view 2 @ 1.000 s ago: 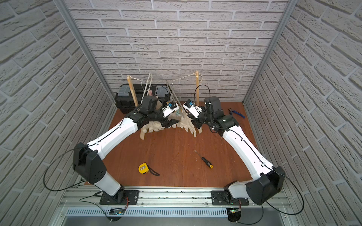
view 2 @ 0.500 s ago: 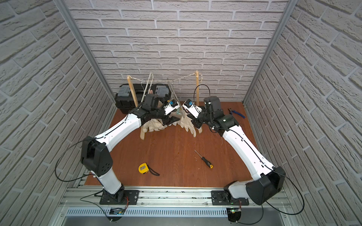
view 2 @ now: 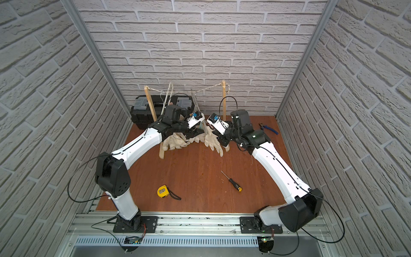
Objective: Clip the gloves onto a hanger to dry
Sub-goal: Open the clamp at the hanger, then clamp the glove onto the hanger.
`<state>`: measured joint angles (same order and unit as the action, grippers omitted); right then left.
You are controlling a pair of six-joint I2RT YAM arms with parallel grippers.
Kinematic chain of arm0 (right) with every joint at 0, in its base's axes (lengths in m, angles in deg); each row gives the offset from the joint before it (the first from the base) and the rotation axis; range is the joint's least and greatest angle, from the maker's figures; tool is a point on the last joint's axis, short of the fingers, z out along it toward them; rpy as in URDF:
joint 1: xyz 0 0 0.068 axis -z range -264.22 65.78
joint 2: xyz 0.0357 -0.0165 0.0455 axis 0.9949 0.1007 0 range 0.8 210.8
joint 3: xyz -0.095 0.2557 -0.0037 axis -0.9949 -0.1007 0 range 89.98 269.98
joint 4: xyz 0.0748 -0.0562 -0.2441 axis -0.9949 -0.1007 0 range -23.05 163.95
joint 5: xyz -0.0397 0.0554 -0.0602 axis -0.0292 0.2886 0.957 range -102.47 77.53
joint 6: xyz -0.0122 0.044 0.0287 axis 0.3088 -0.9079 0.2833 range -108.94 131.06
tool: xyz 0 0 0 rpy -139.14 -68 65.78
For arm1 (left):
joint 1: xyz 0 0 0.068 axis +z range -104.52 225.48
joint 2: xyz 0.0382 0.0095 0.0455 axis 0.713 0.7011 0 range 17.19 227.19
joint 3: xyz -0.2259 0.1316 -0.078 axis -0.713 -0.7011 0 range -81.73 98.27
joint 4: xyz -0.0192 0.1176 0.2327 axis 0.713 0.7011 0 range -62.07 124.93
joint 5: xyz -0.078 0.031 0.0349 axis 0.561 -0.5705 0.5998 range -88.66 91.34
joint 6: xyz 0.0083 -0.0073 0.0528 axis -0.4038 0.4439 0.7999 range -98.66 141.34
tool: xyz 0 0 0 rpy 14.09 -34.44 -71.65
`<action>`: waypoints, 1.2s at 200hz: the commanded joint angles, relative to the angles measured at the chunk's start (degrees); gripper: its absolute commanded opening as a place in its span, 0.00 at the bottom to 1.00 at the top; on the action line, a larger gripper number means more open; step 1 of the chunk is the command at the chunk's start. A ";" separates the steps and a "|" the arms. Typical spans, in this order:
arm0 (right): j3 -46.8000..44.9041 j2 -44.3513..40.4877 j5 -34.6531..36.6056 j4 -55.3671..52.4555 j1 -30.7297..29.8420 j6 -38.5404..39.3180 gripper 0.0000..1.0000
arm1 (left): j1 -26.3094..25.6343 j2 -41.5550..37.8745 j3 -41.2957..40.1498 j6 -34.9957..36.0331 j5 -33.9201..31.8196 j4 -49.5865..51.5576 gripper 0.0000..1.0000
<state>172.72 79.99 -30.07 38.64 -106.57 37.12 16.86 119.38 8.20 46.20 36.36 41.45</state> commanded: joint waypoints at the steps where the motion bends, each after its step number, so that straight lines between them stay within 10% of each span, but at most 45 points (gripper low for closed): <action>1: 2.11 0.19 0.29 0.59 -0.55 0.72 0.03 | 0.44 0.70 -0.54 -0.47 1.71 -4.47 0.45; 124: -3.10 -1.05 4.77 1.76 0.14 3.07 0.03 | 2.24 1.67 1.05 -7.89 4.19 -1.00 0.22; 240: -2.82 13.97 -21.05 1.29 4.02 10.67 0.03 | 3.74 -0.84 -1.01 -16.06 19.31 -1.82 0.24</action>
<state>167.80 89.90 -46.31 39.85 -102.79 44.60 20.42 121.07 6.91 31.34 50.24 38.85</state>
